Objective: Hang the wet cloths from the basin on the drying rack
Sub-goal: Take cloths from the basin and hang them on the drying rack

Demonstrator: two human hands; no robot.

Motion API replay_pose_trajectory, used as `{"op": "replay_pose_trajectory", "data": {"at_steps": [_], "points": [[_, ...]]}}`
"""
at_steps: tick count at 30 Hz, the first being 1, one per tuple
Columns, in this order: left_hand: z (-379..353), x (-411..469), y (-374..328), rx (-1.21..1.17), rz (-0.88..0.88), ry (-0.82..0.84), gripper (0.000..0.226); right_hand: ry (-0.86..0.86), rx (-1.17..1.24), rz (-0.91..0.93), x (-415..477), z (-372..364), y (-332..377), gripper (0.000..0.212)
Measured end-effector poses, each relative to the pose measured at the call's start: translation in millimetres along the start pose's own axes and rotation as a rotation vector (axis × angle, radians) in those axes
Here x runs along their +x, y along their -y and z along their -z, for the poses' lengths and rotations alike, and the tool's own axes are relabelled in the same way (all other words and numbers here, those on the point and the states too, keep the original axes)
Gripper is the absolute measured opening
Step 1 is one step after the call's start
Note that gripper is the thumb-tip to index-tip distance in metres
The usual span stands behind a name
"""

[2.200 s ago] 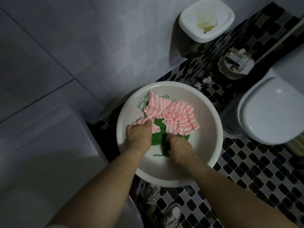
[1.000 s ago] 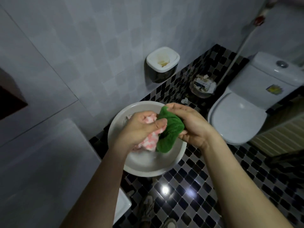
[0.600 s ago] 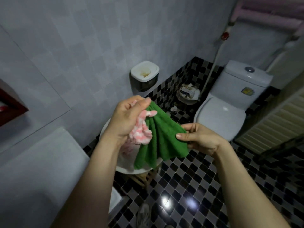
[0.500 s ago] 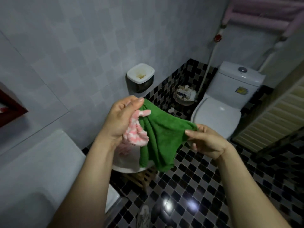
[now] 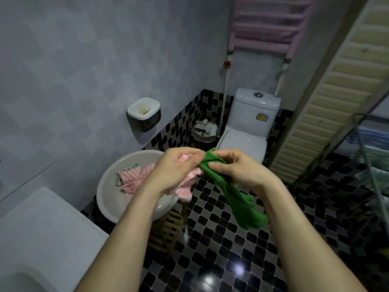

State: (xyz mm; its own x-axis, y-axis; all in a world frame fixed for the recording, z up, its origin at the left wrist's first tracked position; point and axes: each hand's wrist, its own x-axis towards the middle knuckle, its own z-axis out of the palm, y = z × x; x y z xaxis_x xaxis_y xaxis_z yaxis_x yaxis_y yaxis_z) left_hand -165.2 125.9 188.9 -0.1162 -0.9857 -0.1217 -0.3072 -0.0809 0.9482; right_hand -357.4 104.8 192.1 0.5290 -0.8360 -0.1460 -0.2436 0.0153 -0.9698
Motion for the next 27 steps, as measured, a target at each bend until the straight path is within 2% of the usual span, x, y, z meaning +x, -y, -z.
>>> {"op": "replay_pose_trajectory", "data": {"at_steps": [2,4,6,11,13,17,20,27], "points": [[-15.8,-0.3,-12.1,0.024,-0.004,0.117,0.044,0.001,-0.091,0.002,-10.8,2.3,4.7,0.015],[-27.9,0.3,-17.1,0.085,-0.010,0.118,0.037,-0.028,-0.135,-0.016,-23.3,6.3,8.7,0.011],[-33.4,1.2,-19.1,0.141,-0.028,0.061,0.027,-0.024,-0.140,-0.061,-36.1,9.1,11.3,0.016],[-42.5,-14.2,-29.1,0.365,-0.197,0.039,0.012,-0.053,0.103,-0.160,-77.9,2.1,-2.1,0.047],[-46.5,-20.2,-31.5,0.409,-0.267,0.018,0.014,-0.098,0.173,-0.184,-90.8,-1.5,-11.9,0.044],[-58.7,-33.4,-38.7,0.295,-0.327,0.018,0.014,-0.264,0.196,-0.271,-124.7,-11.3,-33.6,0.027],[-69.8,-36.6,-45.4,0.197,-0.390,0.006,0.006,-0.337,0.099,-0.339,-145.1,-10.7,-47.5,0.019],[-104.3,-22.1,-70.9,-0.099,-0.377,-0.064,0.011,-0.616,-0.022,-0.479,-211.4,19.2,-65.3,0.008]]}}
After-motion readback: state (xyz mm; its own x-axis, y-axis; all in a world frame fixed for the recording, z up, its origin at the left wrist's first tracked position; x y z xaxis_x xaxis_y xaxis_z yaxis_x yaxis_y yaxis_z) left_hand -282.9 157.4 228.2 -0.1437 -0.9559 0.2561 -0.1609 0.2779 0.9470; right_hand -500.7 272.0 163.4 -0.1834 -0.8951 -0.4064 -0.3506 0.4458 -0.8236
